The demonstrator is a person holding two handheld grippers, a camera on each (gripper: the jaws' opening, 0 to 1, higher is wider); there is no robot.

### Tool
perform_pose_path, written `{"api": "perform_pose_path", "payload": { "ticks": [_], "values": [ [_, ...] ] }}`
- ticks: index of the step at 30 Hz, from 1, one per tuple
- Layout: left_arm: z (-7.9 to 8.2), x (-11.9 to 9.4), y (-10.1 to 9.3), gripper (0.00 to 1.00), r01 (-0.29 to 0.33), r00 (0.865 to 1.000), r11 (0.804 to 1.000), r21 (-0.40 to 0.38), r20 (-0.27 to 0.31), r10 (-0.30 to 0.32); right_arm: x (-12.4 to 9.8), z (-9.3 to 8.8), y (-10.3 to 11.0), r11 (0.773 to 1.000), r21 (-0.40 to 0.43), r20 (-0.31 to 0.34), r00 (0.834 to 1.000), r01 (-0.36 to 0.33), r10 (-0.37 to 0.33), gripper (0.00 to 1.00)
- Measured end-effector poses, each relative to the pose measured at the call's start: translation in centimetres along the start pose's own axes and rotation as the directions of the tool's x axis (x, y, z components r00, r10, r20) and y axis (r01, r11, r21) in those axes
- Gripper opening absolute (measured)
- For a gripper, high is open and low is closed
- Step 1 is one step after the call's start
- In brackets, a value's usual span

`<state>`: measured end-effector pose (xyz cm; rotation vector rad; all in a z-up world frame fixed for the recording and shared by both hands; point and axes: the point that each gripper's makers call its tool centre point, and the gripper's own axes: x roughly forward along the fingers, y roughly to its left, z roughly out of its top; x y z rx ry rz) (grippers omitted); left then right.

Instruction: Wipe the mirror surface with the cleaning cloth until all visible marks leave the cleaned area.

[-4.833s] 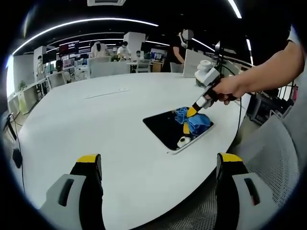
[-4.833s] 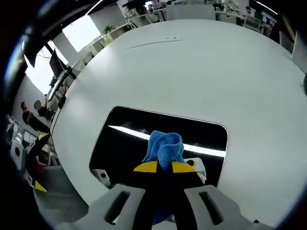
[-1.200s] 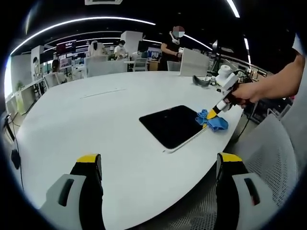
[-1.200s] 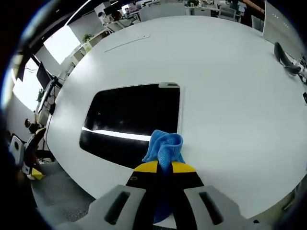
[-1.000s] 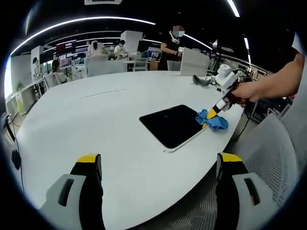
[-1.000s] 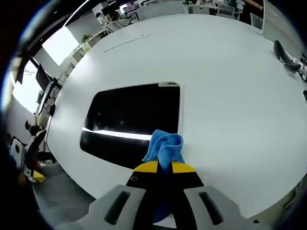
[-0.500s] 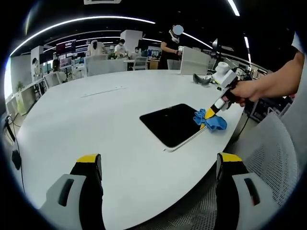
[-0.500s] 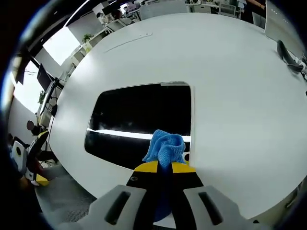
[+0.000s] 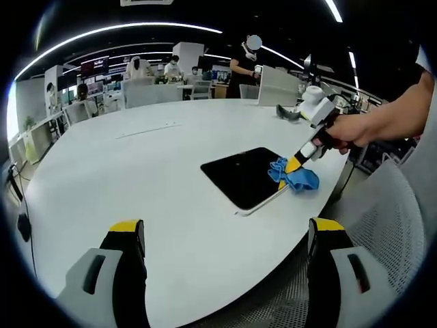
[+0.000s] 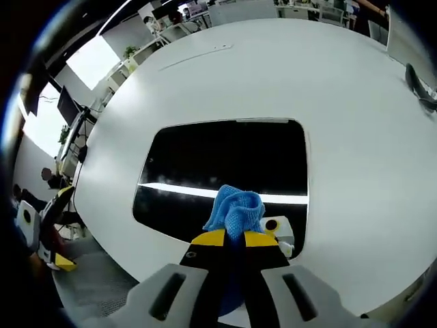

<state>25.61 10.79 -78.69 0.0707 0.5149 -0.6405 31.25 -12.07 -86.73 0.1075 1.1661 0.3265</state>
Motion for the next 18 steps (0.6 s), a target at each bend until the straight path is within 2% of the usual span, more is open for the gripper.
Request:
{"api": "perform_pose_path", "payload": {
  "ticks": [18],
  "values": [
    [-0.2, 0.1, 0.2, 0.99, -0.005, 1.000, 1.000, 0.000, -0.009, 0.005, 1.7, 0.7, 4.7, 0.997, -0.050, -0.009, 0.999, -0.050, 0.050, 0.01]
  ]
}}
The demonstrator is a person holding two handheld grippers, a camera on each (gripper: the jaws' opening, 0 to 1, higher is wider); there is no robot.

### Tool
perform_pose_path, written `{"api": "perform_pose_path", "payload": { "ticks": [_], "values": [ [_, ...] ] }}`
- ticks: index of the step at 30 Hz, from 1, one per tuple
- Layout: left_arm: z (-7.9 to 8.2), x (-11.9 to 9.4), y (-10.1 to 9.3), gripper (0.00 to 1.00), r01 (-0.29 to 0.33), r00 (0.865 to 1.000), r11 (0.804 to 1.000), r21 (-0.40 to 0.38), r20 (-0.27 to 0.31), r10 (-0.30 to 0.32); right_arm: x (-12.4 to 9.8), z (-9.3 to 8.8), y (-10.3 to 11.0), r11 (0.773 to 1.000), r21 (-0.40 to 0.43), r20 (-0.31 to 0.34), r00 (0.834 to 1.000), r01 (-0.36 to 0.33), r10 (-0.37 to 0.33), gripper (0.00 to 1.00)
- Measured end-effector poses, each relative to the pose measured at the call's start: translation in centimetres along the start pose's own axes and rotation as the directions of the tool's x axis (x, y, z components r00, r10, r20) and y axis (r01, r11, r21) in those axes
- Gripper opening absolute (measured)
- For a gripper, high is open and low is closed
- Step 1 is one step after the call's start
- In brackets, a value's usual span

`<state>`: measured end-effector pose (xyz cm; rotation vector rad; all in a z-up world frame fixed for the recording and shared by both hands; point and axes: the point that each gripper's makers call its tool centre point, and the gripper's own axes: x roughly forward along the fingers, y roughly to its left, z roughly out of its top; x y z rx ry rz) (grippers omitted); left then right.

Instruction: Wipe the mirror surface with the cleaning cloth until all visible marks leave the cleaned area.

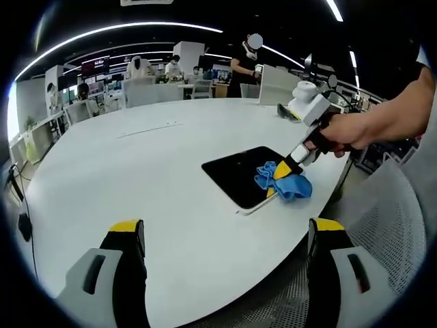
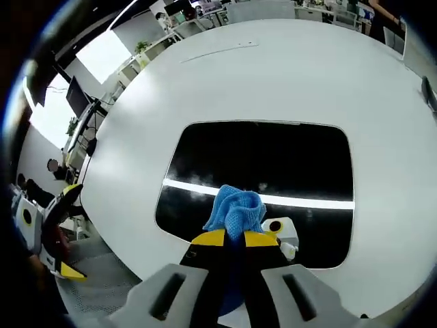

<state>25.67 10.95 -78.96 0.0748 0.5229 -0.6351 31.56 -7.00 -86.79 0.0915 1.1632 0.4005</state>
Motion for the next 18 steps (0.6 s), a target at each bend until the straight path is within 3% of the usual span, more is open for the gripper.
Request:
{"api": "perform_pose_path", "payload": {
  "ticks": [18],
  "values": [
    [-0.2, 0.0, 0.1, 0.99, 0.000, 1.000, 1.000, 0.000, -0.007, 0.000, 1.5, 1.1, 3.1, 0.999, -0.038, -0.018, 1.000, -0.026, 0.025, 0.01]
  ]
}}
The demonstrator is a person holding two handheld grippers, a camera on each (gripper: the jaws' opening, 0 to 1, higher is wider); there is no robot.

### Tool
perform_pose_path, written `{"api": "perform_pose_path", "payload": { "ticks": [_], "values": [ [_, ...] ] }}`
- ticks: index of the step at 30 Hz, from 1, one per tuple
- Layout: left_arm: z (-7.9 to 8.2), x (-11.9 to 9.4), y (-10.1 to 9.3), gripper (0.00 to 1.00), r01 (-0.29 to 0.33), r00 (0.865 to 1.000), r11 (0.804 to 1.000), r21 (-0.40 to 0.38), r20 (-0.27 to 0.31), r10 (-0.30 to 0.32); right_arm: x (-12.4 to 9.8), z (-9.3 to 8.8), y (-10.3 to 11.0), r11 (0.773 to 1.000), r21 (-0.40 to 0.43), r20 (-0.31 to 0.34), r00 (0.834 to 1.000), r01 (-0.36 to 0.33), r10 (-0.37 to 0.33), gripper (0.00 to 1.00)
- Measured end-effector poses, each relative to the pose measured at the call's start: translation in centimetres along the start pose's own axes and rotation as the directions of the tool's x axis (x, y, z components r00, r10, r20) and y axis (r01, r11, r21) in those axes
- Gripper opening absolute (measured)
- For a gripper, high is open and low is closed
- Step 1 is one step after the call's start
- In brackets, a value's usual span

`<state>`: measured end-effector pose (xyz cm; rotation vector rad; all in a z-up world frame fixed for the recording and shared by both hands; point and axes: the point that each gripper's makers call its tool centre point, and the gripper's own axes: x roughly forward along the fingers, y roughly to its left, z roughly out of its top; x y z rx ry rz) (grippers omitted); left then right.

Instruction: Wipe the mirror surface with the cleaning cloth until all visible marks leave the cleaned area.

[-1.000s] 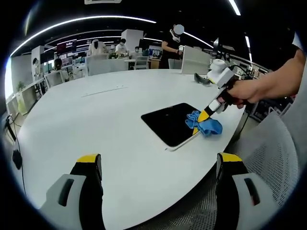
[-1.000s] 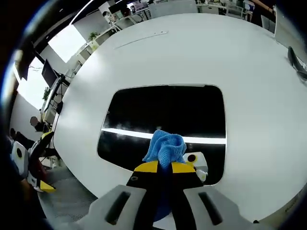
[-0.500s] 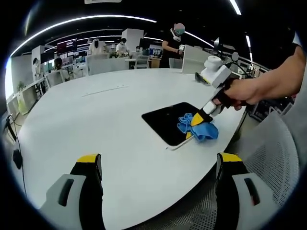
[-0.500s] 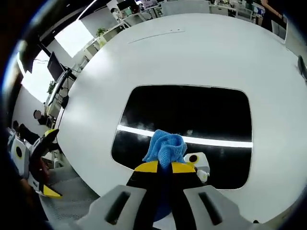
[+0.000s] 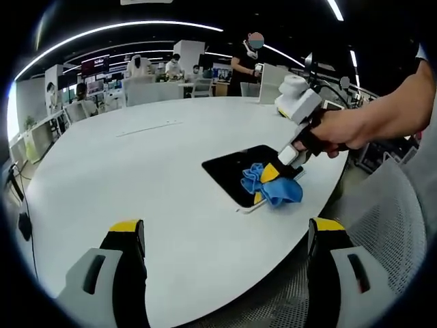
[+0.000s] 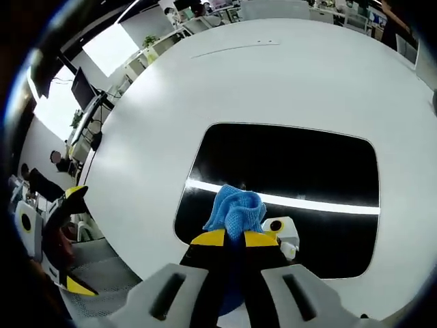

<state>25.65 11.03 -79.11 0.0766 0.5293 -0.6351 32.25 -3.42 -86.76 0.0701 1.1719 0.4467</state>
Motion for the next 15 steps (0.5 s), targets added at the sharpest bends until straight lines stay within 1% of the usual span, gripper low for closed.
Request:
{"api": "perform_pose_path", "payload": {
  "ticks": [15],
  "values": [
    [0.0, 0.0, 0.0, 0.99, -0.001, 1.000, 1.000, 0.002, -0.001, 0.001, 1.3, 0.6, 2.7, 0.999, -0.026, -0.009, 0.999, -0.031, 0.031, 0.02]
  ]
}}
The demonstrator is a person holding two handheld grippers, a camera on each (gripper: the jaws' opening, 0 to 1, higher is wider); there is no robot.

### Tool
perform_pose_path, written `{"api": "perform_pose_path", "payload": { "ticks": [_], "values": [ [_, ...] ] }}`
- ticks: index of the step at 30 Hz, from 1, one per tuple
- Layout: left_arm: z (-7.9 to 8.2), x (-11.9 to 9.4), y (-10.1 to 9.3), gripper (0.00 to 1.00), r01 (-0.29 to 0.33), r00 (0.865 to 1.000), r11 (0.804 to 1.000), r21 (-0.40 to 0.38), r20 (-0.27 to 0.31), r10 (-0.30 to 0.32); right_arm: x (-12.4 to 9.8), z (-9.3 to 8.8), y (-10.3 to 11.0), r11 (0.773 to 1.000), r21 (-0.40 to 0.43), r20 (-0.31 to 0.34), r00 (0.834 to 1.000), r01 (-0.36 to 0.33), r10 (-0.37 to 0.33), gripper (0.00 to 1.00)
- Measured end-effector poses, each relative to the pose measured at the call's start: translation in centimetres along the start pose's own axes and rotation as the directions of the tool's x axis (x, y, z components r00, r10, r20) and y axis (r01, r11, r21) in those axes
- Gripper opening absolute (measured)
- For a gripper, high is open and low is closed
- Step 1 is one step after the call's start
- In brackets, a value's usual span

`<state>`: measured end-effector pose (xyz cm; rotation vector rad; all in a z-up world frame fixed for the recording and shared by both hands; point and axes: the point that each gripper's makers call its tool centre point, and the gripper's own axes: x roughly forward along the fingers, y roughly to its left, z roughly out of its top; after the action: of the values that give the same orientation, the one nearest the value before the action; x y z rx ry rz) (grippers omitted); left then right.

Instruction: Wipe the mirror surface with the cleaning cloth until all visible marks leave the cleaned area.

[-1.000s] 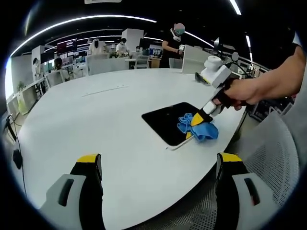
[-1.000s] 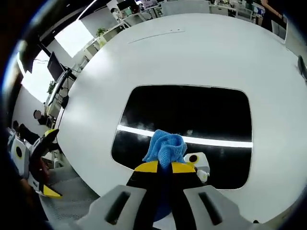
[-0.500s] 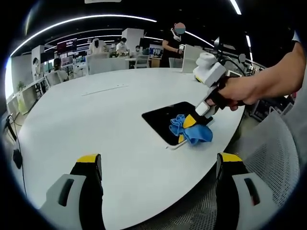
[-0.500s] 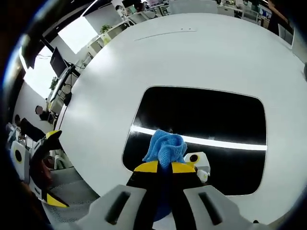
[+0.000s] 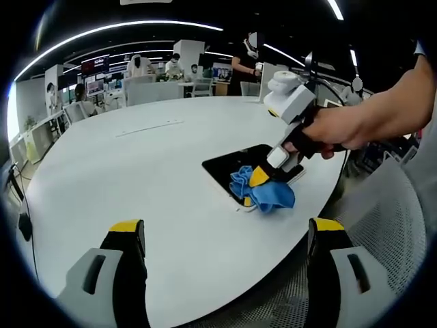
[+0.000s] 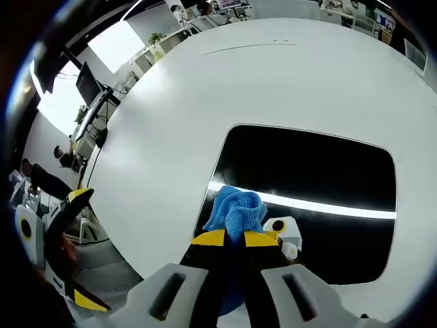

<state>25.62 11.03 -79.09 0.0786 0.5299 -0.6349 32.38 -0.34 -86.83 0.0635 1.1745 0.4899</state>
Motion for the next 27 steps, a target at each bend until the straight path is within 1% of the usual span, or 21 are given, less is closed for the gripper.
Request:
{"api": "perform_pose_path", "payload": {
  "ticks": [12, 20, 27],
  "values": [
    [0.1, 0.0, 0.2, 0.99, -0.009, 1.000, 1.000, -0.002, 0.005, 0.009, 0.8, 0.3, 2.3, 0.999, -0.043, -0.012, 1.000, -0.022, 0.021, 0.02],
    [0.2, -0.1, 0.3, 0.99, -0.015, 1.000, 1.000, 0.000, 0.009, 0.015, 0.6, 0.2, 2.3, 0.999, -0.045, -0.020, 1.000, -0.025, 0.024, 0.02],
    [0.1, -0.1, 0.3, 0.99, -0.015, 1.000, 1.000, 0.002, 0.002, 0.015, 0.5, 0.2, 2.4, 0.999, -0.041, -0.019, 0.999, -0.029, 0.029, 0.02]
  ]
}}
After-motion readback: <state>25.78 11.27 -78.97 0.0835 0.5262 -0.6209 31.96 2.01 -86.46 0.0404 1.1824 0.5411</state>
